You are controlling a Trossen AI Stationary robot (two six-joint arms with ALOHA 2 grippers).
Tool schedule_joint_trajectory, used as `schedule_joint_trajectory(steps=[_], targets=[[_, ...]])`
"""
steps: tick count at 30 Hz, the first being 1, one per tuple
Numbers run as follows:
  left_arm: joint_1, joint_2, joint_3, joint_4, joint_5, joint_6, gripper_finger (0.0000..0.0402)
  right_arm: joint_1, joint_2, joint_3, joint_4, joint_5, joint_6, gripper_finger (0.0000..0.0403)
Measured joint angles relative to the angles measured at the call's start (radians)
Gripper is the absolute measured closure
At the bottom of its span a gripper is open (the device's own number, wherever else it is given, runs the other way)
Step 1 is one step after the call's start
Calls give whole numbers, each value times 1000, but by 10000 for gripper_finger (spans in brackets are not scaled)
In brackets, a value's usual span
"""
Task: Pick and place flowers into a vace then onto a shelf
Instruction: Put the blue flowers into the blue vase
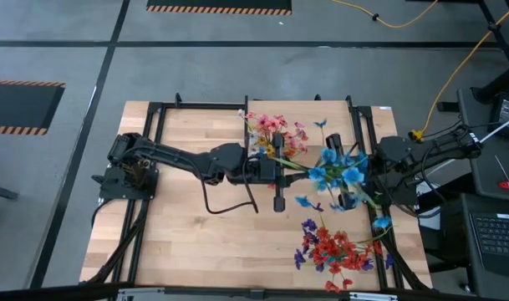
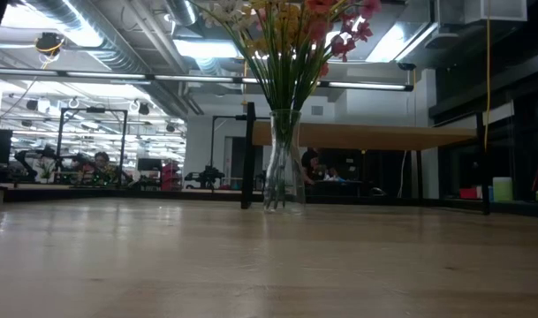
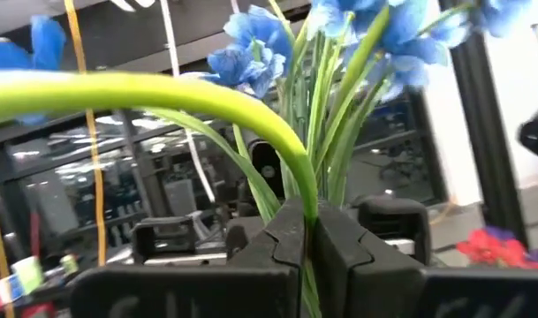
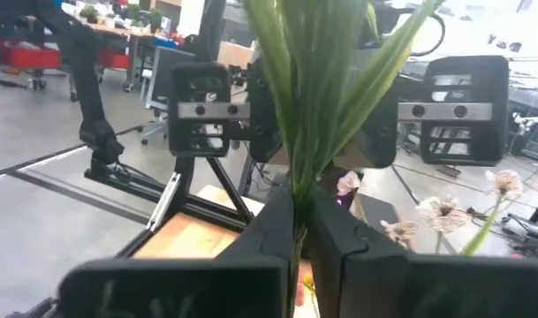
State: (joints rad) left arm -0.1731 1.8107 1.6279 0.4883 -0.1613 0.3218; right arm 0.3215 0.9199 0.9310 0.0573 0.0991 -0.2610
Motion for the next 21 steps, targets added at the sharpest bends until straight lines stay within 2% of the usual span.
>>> schedule_joint_trajectory(steps=[3, 7, 13, 18, 21], targets=[[1, 0, 0, -17, 48, -5, 388, 1, 0, 0, -11, -14, 22, 390], [-15, 0, 0, -42, 40, -16, 361, 2, -20, -1, -38, -21, 24, 396], [-64, -13, 0, -219, -66, -2, 309, 2, -151, -8, -152, -17, 61, 397], [-108, -32, 0, -276, -135, 21, 274, 4, -279, -86, -160, -15, 121, 397], [-141, -40, 0, -318, -203, 54, 266, 10, -339, -140, -197, -12, 167, 397]])
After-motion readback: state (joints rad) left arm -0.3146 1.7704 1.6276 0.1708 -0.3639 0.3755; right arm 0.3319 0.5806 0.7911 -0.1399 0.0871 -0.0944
